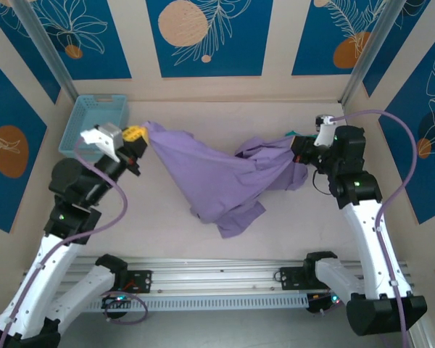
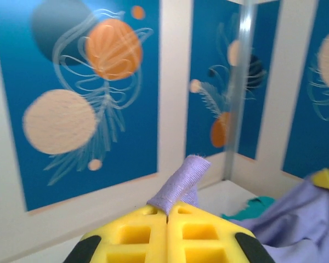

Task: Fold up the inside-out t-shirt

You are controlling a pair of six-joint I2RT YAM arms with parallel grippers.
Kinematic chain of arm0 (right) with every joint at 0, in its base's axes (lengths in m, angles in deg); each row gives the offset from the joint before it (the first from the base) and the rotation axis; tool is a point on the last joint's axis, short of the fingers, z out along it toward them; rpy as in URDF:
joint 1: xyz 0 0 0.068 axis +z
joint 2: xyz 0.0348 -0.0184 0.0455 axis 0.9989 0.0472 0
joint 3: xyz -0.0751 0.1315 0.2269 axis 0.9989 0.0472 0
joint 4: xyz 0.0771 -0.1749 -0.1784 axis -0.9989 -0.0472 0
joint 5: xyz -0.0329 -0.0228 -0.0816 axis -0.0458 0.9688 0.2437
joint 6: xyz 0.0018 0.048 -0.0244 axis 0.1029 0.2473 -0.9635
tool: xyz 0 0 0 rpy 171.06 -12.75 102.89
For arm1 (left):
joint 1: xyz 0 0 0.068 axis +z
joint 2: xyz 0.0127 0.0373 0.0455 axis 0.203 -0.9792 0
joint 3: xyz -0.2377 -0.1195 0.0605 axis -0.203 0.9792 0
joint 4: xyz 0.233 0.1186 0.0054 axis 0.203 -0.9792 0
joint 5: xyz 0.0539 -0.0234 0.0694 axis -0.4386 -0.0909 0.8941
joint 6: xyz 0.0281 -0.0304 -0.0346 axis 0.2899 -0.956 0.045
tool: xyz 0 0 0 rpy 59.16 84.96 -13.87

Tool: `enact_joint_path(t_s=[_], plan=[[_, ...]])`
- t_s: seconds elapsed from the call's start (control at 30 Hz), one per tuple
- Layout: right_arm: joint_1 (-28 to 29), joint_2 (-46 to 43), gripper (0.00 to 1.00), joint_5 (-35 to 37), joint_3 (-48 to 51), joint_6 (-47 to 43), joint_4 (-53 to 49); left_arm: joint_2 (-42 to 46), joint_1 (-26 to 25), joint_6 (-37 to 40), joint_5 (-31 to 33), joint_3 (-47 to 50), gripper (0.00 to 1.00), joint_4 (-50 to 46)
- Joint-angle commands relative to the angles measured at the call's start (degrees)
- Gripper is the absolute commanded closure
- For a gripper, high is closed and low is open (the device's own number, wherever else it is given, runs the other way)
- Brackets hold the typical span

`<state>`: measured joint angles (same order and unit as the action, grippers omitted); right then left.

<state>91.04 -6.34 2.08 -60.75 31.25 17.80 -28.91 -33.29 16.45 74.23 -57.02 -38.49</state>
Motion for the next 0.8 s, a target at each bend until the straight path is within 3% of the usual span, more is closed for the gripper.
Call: enact_joint_path(t_s=[0.0,0.23,0.43,0.6,0.77], plan=[[-0.2,-1.7,1.0,-3.7,3.4,2.6,0.8,-1.7,2.2,-0.9,6.0,-6.2,1.0,-7.0],[4.7,-3.3,1.0,-3.8,18.9,7.8,2.9,0.1,6.8,-4.5,12.4,-3.4,1.0,-12.2],[16.8,-0.3,0.99,1.5,28.8,11.8,5.0,-1.1,12.9,-6.0,9.6,-3.2,1.0,-17.1],[24.5,6.5,0.77,-0.3,27.3,9.5,4.0,-5.7,17.0,-5.5,2.0,-5.6,1.0,-20.4],[20.8,6.0,0.58,8.1,22.9,6.5,-2.5,-8.0,17.3,-4.5,-3.4,-4.3,1.0,-22.6]])
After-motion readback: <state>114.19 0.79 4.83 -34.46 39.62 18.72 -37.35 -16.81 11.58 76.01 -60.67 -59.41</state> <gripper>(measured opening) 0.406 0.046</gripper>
